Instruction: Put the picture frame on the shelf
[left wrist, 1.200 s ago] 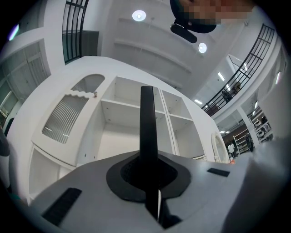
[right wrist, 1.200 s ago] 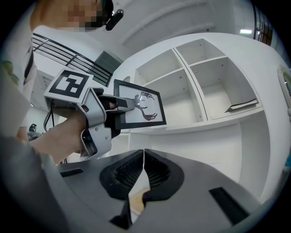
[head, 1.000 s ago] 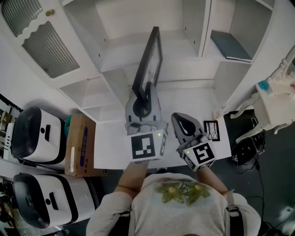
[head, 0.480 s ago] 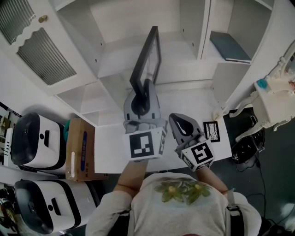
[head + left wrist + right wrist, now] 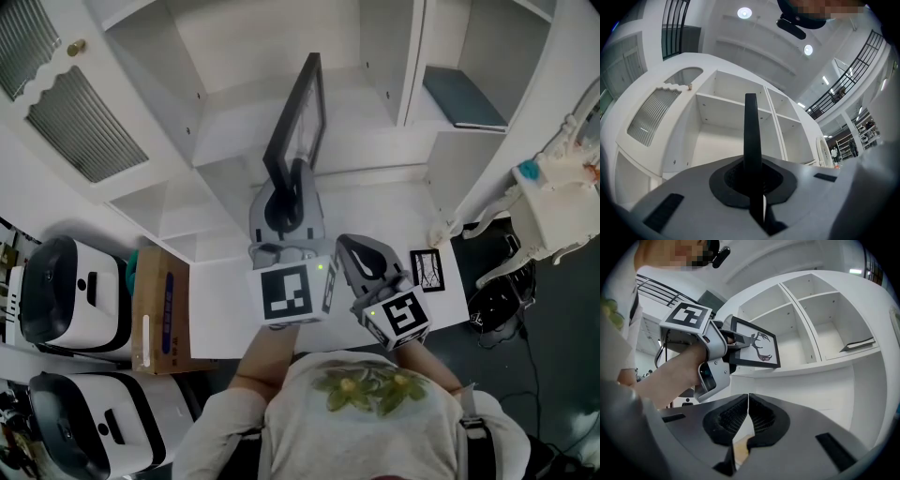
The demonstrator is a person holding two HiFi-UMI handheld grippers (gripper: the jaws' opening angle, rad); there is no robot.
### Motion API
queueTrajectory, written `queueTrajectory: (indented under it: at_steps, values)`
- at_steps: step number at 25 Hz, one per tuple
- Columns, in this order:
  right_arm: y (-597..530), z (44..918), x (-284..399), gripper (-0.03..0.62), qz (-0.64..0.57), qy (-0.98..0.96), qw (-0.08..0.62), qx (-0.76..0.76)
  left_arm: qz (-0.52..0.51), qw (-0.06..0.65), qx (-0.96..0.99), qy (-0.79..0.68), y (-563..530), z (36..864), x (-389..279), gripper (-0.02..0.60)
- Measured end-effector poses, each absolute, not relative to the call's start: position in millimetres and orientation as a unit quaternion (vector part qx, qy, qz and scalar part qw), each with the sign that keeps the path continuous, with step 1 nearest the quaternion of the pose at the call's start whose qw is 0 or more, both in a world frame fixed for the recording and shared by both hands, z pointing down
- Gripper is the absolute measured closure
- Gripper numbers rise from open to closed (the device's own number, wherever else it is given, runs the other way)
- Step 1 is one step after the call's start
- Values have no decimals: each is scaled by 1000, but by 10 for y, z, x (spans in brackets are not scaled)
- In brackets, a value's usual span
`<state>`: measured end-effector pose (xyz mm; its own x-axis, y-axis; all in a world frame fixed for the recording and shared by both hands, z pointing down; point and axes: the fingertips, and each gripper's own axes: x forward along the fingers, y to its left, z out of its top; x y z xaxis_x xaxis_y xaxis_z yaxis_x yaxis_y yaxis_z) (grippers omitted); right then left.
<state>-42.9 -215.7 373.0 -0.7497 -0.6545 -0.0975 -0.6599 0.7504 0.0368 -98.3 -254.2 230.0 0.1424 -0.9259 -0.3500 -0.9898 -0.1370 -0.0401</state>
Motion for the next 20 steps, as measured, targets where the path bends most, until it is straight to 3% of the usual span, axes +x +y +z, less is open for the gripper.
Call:
queueTrajectory:
  at_steps: [20]
  values:
    - [-2321, 3778, -431, 562, 24, 928, 41, -369, 130, 117, -757, 629, -2854, 2185, -973, 546]
